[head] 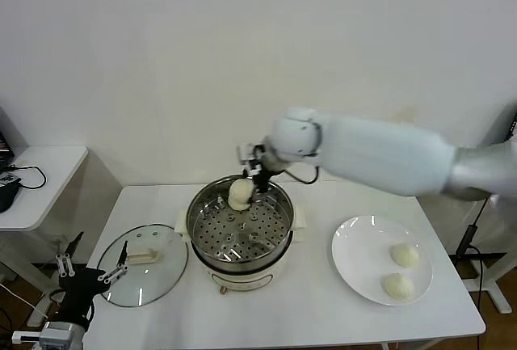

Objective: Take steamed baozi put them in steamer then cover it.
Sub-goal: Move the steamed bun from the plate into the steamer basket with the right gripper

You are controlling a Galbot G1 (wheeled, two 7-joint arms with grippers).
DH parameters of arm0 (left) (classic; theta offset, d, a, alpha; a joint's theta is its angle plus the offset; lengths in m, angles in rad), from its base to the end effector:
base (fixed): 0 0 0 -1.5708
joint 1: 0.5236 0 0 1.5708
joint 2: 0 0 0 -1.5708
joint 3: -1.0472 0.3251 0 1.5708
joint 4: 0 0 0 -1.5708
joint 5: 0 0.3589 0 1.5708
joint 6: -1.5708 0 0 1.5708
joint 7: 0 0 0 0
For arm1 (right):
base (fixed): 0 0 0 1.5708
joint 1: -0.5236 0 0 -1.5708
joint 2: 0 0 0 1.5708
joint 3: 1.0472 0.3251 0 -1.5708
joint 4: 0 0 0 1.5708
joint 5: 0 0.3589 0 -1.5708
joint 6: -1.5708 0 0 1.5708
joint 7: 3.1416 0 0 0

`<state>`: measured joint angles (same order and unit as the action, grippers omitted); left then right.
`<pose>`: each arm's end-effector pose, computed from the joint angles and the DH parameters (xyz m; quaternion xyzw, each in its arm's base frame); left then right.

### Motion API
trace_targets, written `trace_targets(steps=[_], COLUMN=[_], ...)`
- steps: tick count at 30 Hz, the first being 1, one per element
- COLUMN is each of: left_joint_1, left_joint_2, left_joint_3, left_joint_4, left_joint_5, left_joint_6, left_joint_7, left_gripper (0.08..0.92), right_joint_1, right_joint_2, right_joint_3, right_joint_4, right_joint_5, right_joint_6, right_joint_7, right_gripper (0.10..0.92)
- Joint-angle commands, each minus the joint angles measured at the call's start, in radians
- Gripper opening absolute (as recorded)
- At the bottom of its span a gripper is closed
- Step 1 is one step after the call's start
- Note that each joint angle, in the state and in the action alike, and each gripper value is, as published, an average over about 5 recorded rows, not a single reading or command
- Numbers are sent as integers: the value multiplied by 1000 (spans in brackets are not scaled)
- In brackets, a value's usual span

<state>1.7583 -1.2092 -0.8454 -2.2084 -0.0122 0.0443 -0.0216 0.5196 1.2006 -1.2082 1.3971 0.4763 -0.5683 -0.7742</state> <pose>0.1603 0.1247 -0.2331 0.0279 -0.9722 -0.2311 0.0259 0.4869 0.1852 -0.0586 0.5533 -0.5765 0.5535 0.2346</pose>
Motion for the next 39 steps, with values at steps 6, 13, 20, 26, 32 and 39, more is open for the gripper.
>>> trace_targets(steps=[6,13,20,26,32,39], left_joint_1=[0,2,5,6,11,12], left_joint_2=[-10,-11,-12,-13,-14,-9], left_joint_3=[-4,-4,-4,-4,-3,-3], left_joint_4=[-8,-8,-2,-3,-4,-6], left_joint_5=[0,-1,-4,-4,-3,-3], left_joint_6=[1,0,-3,-4,-4,-3], left_joint_7=[0,0,-1,0,0,1], left_gripper=[823,823,823,823,823,823], right_joint_1=[-118,-145,-139,-132,-104,38], right_joint_2=[308,323,315,301,235,40], right_joint_3=[-3,-13,-27,-29,-27,-24], right_joint_4=[-221,-237,-231,-216,-167,-14], right_joint_5=[23,-10,-38,-51,-72,-93], right_joint_6=[-59,-67,-80,-91,-97,-42], right_joint_7=[51,47,26,9,-31,-153], right_gripper=[645,645,645,645,709,819])
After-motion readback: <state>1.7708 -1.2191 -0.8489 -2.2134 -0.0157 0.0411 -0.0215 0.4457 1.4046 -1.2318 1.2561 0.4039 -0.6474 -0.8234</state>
